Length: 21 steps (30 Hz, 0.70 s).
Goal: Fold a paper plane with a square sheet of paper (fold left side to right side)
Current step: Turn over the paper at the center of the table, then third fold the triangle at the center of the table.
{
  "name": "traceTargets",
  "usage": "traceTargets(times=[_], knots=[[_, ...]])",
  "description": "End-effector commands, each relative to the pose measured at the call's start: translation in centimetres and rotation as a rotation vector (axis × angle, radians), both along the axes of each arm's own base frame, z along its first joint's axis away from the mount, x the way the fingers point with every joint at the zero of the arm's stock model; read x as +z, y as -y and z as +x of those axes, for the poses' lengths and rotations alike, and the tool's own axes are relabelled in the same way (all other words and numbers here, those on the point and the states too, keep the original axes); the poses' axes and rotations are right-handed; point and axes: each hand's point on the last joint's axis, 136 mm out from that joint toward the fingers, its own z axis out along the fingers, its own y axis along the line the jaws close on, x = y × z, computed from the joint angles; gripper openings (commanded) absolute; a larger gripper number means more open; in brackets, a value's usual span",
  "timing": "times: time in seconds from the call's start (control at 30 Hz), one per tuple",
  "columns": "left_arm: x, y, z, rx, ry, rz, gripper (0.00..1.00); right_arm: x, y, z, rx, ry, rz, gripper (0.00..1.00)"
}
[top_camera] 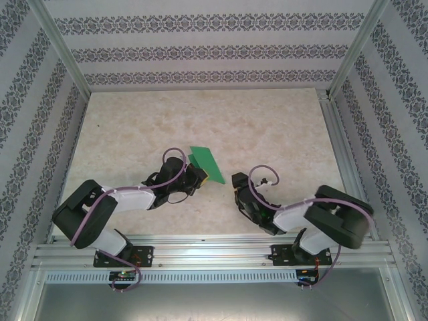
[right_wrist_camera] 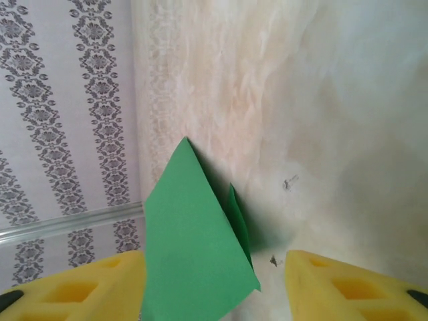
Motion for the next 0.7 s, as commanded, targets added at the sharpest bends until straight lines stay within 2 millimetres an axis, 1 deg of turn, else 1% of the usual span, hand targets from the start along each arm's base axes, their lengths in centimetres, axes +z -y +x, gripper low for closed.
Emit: traceTargets(times=[0.0, 0.03, 0.07, 0.1, 0.13, 0.17, 0.2, 0.23, 0.3, 0.33, 0.37, 0.43, 0.5, 0.57, 0.67], knots=[[0.0, -0.1, -0.6, -0.020, -0.016, 0.031, 0.00, 0.9, 3.8, -0.7, 0.026, 0.018, -0.324, 0.66], [-0.2, -0.1, -0.7, -0.027, -0.026, 0.032, 0.00, 1.9, 4.7, -0.8, 0.053, 0.033, -0.428, 0.66], [-0.3, 0.0, -0.9, -0.037, -0.036, 0.031, 0.00, 3.4, 5.6, -0.9, 0.089, 0.073, -0.546, 0.67], [-0.4, 0.0, -1.0, -0.046, -0.047, 0.033, 0.00, 5.3, 5.7, -0.7, 0.157, 0.153, -0.659, 0.67], [-0.6, 0.0, -1.3, -0.057, -0.059, 0.042, 0.00, 6.3, 5.9, -0.7, 0.223, 0.197, -0.739, 0.67], [-0.7, -0.1, -1.5, -0.066, -0.072, 0.058, 0.00, 7.2, 5.9, -0.9, 0.300, 0.243, -0.812, 0.66], [-0.8, -0.2, -1.7, -0.077, -0.086, 0.076, 0.00, 8.1, 4.9, -1.2, 0.420, 0.342, -0.861, 0.66], [-0.8, -0.2, -1.9, -0.087, -0.097, 0.091, 0.00, 8.6, 4.4, -1.6, 0.503, 0.396, -0.891, 0.65], [-0.9, -0.4, -2.3, -0.105, -0.124, 0.127, 0.00, 9.0, 2.9, -2.9, 0.693, 0.490, -0.926, 0.65], [-0.7, -0.5, -2.3, -0.108, -0.131, 0.138, 0.00, 9.5, 2.4, -3.3, 0.752, 0.509, -0.951, 0.64], [-0.7, -0.7, -2.4, -0.107, -0.143, 0.151, 0.00, 9.5, 1.6, -3.9, 0.839, 0.538, -0.991, 0.60], [-0.3, -0.9, -2.4, -0.099, -0.149, 0.157, 0.00, 9.1, 0.6, -4.4, 0.958, 0.560, -1.084, 0.54], [-0.1, -1.0, -2.3, -0.088, -0.157, 0.155, 0.00, 9.1, -0.9, -4.6, 1.022, 0.614, -1.166, 0.53], [-0.1, -1.0, -2.3, -0.083, -0.172, 0.155, 0.00, 8.9, -2.9, -5.1, 1.088, 0.714, -1.268, 0.52], [-0.1, -0.9, -2.4, -0.090, -0.187, 0.157, 0.00, 7.7, -5.4, -5.5, 1.191, 0.795, -1.438, 0.52]])
